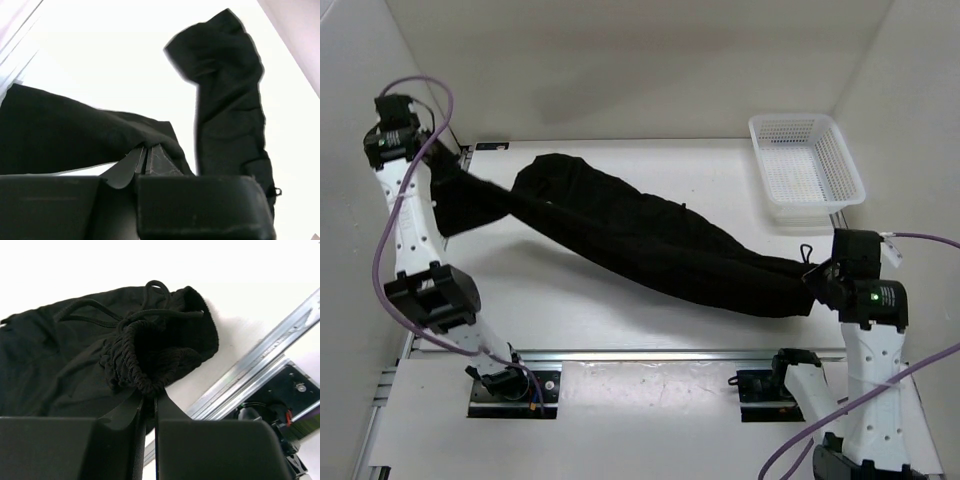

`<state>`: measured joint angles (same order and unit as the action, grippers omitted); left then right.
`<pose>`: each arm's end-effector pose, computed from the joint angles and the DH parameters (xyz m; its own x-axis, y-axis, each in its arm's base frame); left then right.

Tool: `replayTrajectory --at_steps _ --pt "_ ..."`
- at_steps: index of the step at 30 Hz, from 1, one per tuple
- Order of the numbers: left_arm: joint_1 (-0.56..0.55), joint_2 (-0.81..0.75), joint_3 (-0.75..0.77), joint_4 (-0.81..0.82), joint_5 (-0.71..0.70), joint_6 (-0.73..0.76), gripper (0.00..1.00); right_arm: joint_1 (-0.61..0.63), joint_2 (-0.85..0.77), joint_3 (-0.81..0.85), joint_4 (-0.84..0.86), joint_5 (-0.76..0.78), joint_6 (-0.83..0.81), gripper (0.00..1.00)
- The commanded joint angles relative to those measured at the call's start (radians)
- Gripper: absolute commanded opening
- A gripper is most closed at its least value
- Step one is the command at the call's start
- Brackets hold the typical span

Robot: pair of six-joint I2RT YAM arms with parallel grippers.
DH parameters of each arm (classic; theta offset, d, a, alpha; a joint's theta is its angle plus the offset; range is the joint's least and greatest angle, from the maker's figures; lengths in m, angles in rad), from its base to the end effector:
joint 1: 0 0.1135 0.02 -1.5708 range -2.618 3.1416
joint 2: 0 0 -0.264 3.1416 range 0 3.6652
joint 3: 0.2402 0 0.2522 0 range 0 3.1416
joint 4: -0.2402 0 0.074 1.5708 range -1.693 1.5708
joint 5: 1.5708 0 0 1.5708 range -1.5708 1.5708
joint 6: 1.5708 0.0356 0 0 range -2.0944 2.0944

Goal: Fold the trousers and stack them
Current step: Fold the trousers

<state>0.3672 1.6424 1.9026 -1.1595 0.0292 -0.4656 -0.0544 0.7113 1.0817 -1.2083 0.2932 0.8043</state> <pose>0.3068 0.1169 0.4120 -0.4994 -0.6729 -0.5457 -0.6335 0.7133 -0.2998 0.0982 -0.0157 0.3501 -0.3382 0.7090 -0.6188 0.7046 0.6266 0.3329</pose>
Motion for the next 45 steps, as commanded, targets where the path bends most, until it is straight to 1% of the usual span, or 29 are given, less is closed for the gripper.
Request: replayTrajectory --at_steps 1,2,3,4,5,6,8,9,10,11,12,13,14,16,17,22,26,27,28,29,31,32,33,35,37,39,42,44,45 --pt "-0.077 0.149 0.254 -0.014 -0.02 0.027 0.1 0.004 0.048 0.026 0.01 0.102 0.006 0.0" --pt "-0.095 0.199 0.329 -0.035 -0.02 0.027 0.1 0.004 0.057 0.026 0.027 0.103 0.015 0.0" --pt "-0.112 0.303 0.401 -0.054 -0.029 0.042 0.1 0.004 0.082 0.026 0.045 0.118 0.015 0.0" --pt "-0.143 0.36 0.476 -0.069 -0.029 0.051 0.1 0.004 0.097 0.026 0.055 0.127 0.015 0.0" --pt "-0.16 0.414 0.619 -0.095 -0.014 0.051 0.1 -0.005 0.114 0.026 0.065 0.136 0.015 0.0" --pt "-0.174 0.5 0.671 -0.095 -0.014 0.051 0.1 -0.005 0.152 0.026 0.091 0.136 0.015 0.0" --pt "-0.204 0.562 0.729 -0.051 0.009 0.051 0.1 -0.005 0.194 0.026 0.13 0.149 0.015 0.0" --pt "-0.205 0.591 0.742 0.011 0.027 0.051 0.1 -0.005 0.244 0.026 0.175 0.149 0.015 0.0" --pt "-0.218 0.656 0.757 0.036 0.05 0.042 0.13 -0.018 0.273 0.026 0.205 0.149 -0.002 0.01" --pt "-0.218 0.69 0.806 0.053 0.095 0.026 0.25 -0.018 0.302 0.026 0.245 0.13 -0.029 0.09" --pt "-0.229 0.721 0.831 0.067 0.11 0.025 0.65 -0.027 0.379 0.047 0.26 0.13 -0.04 0.2" --pt "-0.229 0.755 0.845 0.101 0.12 0.009 0.9 -0.027 0.416 0.063 0.271 0.151 -0.04 0.57" --pt "-0.229 0.755 0.845 0.122 0.12 -0.005 1.0 -0.027 0.45 0.09 0.271 0.165 -0.05 0.72" --pt "-0.229 0.728 0.817 0.167 0.12 -0.005 1.0 -0.048 0.525 0.119 0.283 0.19 -0.059 0.89" --pt "-0.229 0.715 0.805 0.194 0.12 0.004 1.0 -0.058 0.537 0.129 0.283 0.19 -0.059 0.89" --pt "-0.229 0.656 0.725 0.195 0.106 0.05 1.0 -0.081 0.547 0.118 0.332 0.179 -0.105 0.89" --pt "-0.229 0.625 0.629 0.155 0.054 0.096 1.0 -0.104 0.556 0.109 0.352 0.087 -0.166 0.89" --pt "-0.229 0.613 0.606 0.155 0.054 0.111 0.94 -0.113 0.556 0.109 0.352 0.061 -0.178 0.89" --pt "-0.229 0.613 0.552 0.141 0.054 0.126 0.82 -0.113 0.556 0.109 0.352 0.032 -0.195 0.89" --pt "-0.229 0.613 0.527 0.132 0.043 0.127 0.7 -0.113 0.556 0.109 0.352 -0.055 -0.238 0.87" --pt "-0.229 0.603 0.454 0.132 0.031 0.148 0.55 -0.113 0.57 0.09 0.343 -0.126 -0.247 0.86" --pt "-0.229 0.603 0.435 0.12 0.031 0.148 0.57 -0.113 0.57 0.078 0.331 -0.158 -0.248 0.84" --pt "-0.229 0.622 0.42 0.104 0.031 0.162 0.63 -0.113 0.57 0.061 0.331 -0.192 -0.235 0.84" --pt "-0.229 0.654 0.395 0.08 0.031 0.162 0.9 -0.113 0.542 -0.003 0.331 -0.213 -0.22 0.84" --pt "-0.229 0.674 0.373 0.066 0.022 0.162 1.0 -0.139 0.504 -0.072 0.331 -0.262 -0.206 0.86" --pt "-0.218 0.689 0.354 0.053 0.012 0.147 1.0 -0.185 0.463 -0.12 0.331 -0.324 -0.192 0.87" --pt "-0.208 0.729 0.329 0.067 0.021 0.119 1.0 -0.206 0.397 -0.203 0.331 -0.379 -0.183 0.87" --pt "-0.208 0.764 0.38 0.077 0.057 0.093 1.0 -0.206 0.369 -0.238 0.331 -0.379 -0.183 0.87" --pt "-0.208 0.813 0.409 0.077 0.066 0.093 1.0 -0.206 0.36 -0.238 0.331 -0.379 -0.183 0.87"
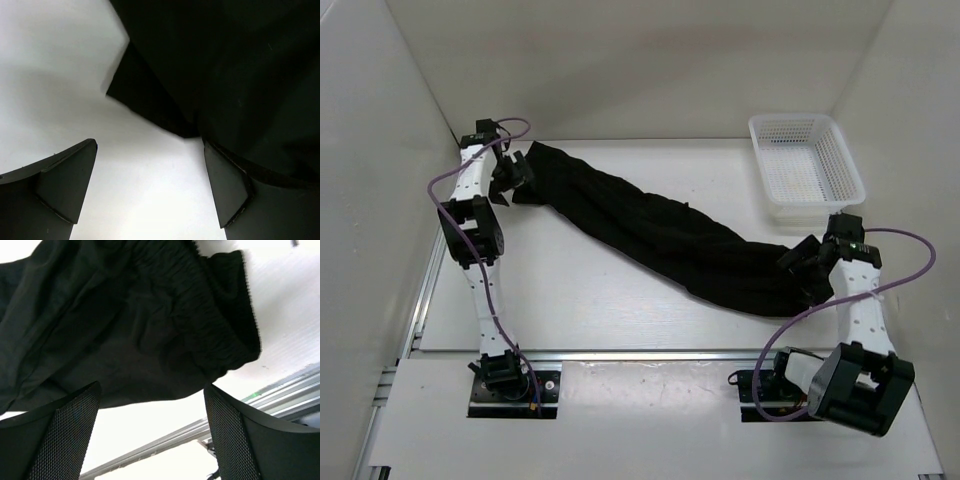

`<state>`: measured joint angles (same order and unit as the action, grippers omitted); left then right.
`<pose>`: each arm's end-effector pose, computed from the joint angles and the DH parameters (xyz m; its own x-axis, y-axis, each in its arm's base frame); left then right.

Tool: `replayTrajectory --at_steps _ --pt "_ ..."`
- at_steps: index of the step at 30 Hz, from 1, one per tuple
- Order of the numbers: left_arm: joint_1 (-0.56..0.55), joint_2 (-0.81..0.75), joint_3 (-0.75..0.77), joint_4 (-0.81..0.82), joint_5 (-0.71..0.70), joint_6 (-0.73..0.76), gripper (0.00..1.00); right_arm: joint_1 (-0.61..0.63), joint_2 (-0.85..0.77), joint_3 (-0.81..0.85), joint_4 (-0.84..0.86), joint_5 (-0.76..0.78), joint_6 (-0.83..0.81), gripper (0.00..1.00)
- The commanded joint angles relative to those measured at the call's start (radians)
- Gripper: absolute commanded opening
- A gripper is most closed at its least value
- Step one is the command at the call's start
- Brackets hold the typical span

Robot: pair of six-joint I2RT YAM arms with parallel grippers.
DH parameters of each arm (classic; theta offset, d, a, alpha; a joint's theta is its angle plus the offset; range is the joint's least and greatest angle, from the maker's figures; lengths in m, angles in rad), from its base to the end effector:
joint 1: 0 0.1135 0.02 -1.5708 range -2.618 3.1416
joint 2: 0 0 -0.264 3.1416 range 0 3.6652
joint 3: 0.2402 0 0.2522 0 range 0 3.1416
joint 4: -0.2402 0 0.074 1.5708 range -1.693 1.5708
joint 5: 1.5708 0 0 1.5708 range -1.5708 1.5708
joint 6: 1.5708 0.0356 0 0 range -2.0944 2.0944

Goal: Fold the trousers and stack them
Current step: Fold the trousers

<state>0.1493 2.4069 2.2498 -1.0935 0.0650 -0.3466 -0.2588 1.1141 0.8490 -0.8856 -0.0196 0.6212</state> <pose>0.4965 0.0723 0.2075 -0.8392 -0.4690 -0.2751 -0.4394 0.8830 -0.1649 0.1939 -0.0506 0.2441 -0.5733 0.7537 -0.3212 0.7155 0.6516 0.2519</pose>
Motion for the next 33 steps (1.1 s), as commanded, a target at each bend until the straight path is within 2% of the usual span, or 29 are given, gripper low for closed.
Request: replayTrajectory --at_steps 1,3,9,10,11,12,13,14,18,24,29,33 --pt "0.01 0.073 0.094 0.001 0.054 -0.05 1.0 -0.002 -0.052 -0.014 0.008 -0.066 0.009 0.87" --pt "0.01 0.113 0.155 -0.009 0.055 -0.078 1.0 -0.002 -0.053 -0.014 0.008 -0.066 0.009 0.87" --pt "0.01 0.184 0.145 0.024 0.101 -0.156 1.0 -0.002 -0.053 -0.051 0.01 -0.102 0.074 0.88" --pt "0.01 0.202 0.161 0.024 0.101 -0.157 0.97 -0.002 -0.053 -0.065 0.029 -0.114 0.089 0.88" --pt "0.01 0.211 0.174 0.024 0.101 -0.157 0.89 -0.002 -0.053 -0.089 0.03 -0.124 0.098 0.88" --pt "0.01 0.212 0.2 0.024 0.101 -0.166 0.74 -0.002 -0.043 -0.1 0.043 -0.141 0.107 0.88" --pt "0.01 0.201 0.2 0.024 0.101 -0.166 0.2 -0.002 -0.043 -0.11 0.053 -0.155 0.121 0.88" --pt "0.01 0.183 0.2 0.024 0.06 -0.176 0.1 -0.002 -0.034 -0.134 0.072 -0.167 0.13 0.88" --pt "0.019 0.037 0.133 0.07 -0.019 -0.177 0.1 -0.002 -0.014 -0.179 0.145 -0.203 0.158 0.88" --pt "0.059 -0.042 0.142 0.07 0.028 -0.157 0.1 0.052 0.073 -0.18 0.26 -0.158 0.215 0.87" --pt "0.059 -0.06 0.142 0.061 0.029 -0.13 0.1 0.138 0.233 -0.104 0.286 -0.031 0.241 0.72" --pt "0.059 -0.069 0.142 0.05 0.009 -0.12 0.1 0.138 0.219 -0.07 0.248 -0.008 0.216 0.71"
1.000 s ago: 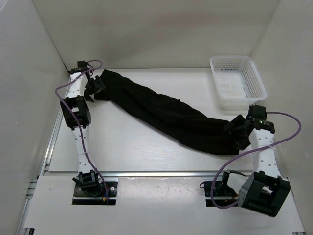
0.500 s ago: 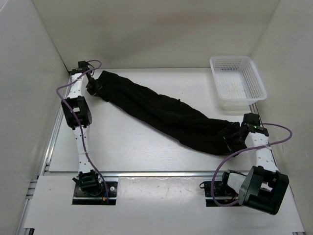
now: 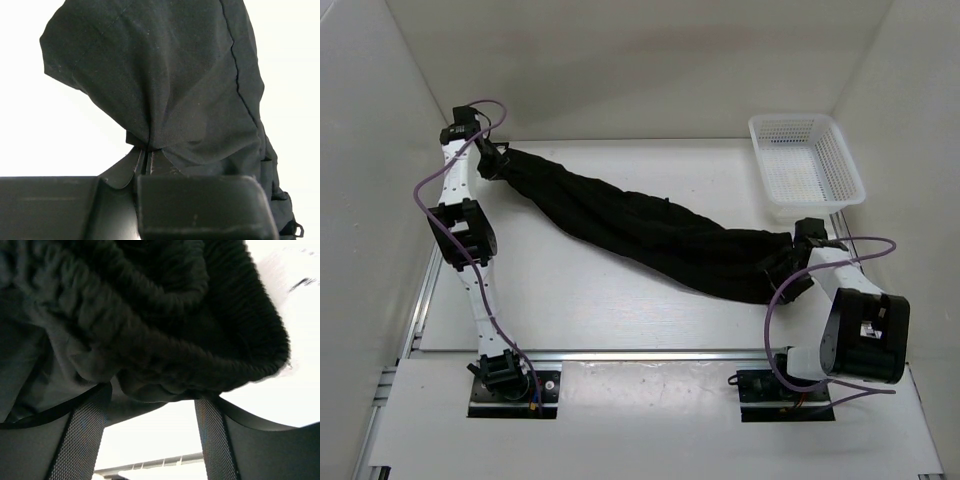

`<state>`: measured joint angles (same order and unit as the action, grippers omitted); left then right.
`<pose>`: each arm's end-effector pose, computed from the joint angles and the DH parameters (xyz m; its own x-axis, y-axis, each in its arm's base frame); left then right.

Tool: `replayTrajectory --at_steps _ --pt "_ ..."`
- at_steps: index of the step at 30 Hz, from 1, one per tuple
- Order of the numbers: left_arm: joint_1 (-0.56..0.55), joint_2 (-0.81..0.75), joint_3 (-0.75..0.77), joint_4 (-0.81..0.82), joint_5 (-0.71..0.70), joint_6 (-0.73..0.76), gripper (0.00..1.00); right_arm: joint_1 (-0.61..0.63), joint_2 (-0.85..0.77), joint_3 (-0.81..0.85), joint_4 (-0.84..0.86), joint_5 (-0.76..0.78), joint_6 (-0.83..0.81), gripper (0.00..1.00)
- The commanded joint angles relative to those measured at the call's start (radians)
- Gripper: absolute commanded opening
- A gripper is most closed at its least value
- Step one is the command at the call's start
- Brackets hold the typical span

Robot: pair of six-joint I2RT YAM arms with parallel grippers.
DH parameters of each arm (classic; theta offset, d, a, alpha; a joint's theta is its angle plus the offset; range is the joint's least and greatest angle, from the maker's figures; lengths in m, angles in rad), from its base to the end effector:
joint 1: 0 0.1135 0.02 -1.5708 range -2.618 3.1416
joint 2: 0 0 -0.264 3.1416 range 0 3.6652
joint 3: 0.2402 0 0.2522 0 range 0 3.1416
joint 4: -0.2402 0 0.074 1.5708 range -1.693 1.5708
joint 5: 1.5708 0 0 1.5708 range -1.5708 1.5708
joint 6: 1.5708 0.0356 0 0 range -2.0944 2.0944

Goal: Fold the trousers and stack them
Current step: Fold the trousers

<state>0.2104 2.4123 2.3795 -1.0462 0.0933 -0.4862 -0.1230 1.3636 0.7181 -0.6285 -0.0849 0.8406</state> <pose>0.5047 0.1044 0.2449 -0.6851 -0.6220 -0.3791 -0.5486 0.7830 -0.2933 0.2281 -0.0252 0.1677 -0.5603 0.8173 -0.1347 0.7722 0.5742 0.2720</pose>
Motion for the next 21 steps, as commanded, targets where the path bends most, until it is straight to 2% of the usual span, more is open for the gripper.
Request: replayTrajectory --at_steps 1,3,6,8,12,15,18,19,21 --pt "0.007 -0.074 0.012 -0.008 -0.02 0.032 0.1 0.002 -0.053 0.085 -0.034 0.092 -0.012 0.73" --pt "0.007 -0.102 0.001 -0.008 -0.035 0.032 0.1 0.002 -0.125 0.086 -0.095 0.122 -0.031 0.81" --pt "0.017 -0.111 0.001 -0.008 -0.035 0.041 0.1 -0.01 -0.164 0.058 -0.119 0.1 -0.041 0.85" --pt "0.017 -0.111 0.001 -0.008 -0.035 0.041 0.1 -0.01 -0.164 0.011 -0.105 0.079 -0.041 0.85" --pt "0.017 -0.12 0.012 -0.008 -0.026 0.05 0.1 -0.01 -0.065 -0.003 -0.037 0.057 -0.017 0.85" --pt "0.017 -0.12 0.033 -0.02 -0.026 0.051 0.1 -0.01 -0.008 0.018 -0.01 0.057 -0.006 0.79" --pt "0.017 -0.12 0.033 -0.029 -0.017 0.06 0.1 -0.001 0.026 0.029 0.036 0.082 0.005 0.65" --pt "0.017 -0.12 0.033 -0.029 -0.017 0.06 0.1 -0.001 0.035 0.04 0.058 0.097 0.005 0.48" --pt "0.026 -0.13 0.033 -0.029 -0.017 0.06 0.1 -0.001 0.063 0.088 0.058 0.128 0.005 0.23"
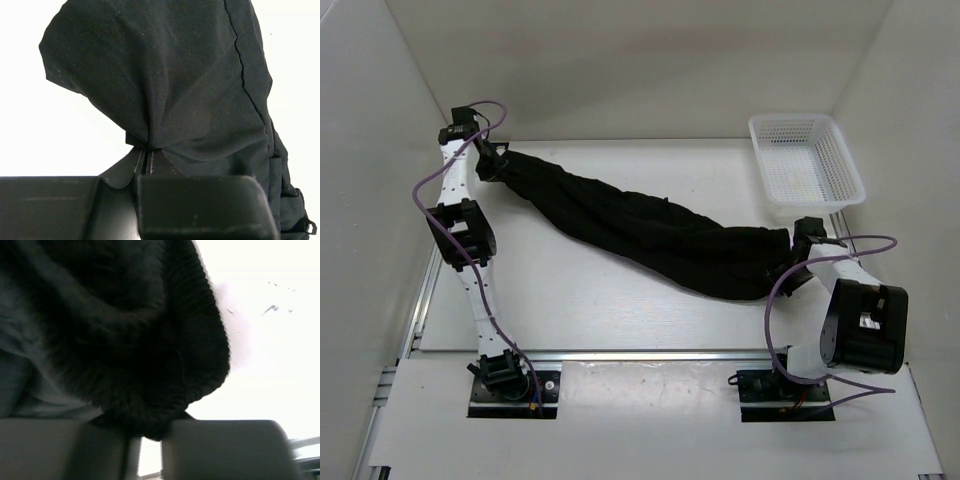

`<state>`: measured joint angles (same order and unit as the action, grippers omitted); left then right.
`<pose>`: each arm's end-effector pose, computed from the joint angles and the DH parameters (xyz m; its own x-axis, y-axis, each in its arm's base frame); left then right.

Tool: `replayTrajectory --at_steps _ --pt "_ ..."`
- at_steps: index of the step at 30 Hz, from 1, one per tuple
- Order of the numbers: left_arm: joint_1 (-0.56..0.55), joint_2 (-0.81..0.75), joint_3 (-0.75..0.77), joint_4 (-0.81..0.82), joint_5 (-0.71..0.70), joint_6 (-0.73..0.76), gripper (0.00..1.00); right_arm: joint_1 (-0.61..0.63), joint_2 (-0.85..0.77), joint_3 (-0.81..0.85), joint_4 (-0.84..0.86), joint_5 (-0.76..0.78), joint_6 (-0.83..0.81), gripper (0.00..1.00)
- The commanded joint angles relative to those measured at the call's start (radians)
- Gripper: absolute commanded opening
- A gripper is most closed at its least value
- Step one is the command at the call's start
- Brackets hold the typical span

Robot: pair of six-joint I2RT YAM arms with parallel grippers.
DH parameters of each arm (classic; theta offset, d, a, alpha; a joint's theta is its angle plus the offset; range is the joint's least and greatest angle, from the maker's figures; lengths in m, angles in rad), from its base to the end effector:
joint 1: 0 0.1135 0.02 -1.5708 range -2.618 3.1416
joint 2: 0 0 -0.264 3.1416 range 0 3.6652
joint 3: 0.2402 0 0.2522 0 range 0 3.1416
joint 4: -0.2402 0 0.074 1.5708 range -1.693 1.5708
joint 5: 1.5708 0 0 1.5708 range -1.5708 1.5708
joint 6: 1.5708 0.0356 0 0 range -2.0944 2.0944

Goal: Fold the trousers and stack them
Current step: Fold the trousers

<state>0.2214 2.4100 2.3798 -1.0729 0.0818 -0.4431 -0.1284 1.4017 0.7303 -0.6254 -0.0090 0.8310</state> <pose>0.5006 0.1097 0.2447 -0.7083 -0.5974 -0.3760 -0.5386 0.8017 -0.2592 0.2325 -0.0297 0.1628 -0.5508 0.8158 -0.1760 0.7899 0.5777 0.2057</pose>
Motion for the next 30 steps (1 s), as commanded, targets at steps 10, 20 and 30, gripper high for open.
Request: replayTrajectory --at_steps 10,20,30 --pt "0.108 -0.146 0.271 -0.062 0.096 0.006 0.1 -0.129 0.028 0.556 -0.077 0.086 -0.084 0.0" --pt "0.128 -0.321 -0.015 -0.001 0.035 0.038 0.1 -0.141 -0.11 0.465 -0.108 0.086 -0.115 0.0" --pt "0.185 -0.295 -0.349 -0.018 -0.062 0.027 0.56 -0.261 -0.305 0.121 -0.158 0.132 -0.136 0.64"
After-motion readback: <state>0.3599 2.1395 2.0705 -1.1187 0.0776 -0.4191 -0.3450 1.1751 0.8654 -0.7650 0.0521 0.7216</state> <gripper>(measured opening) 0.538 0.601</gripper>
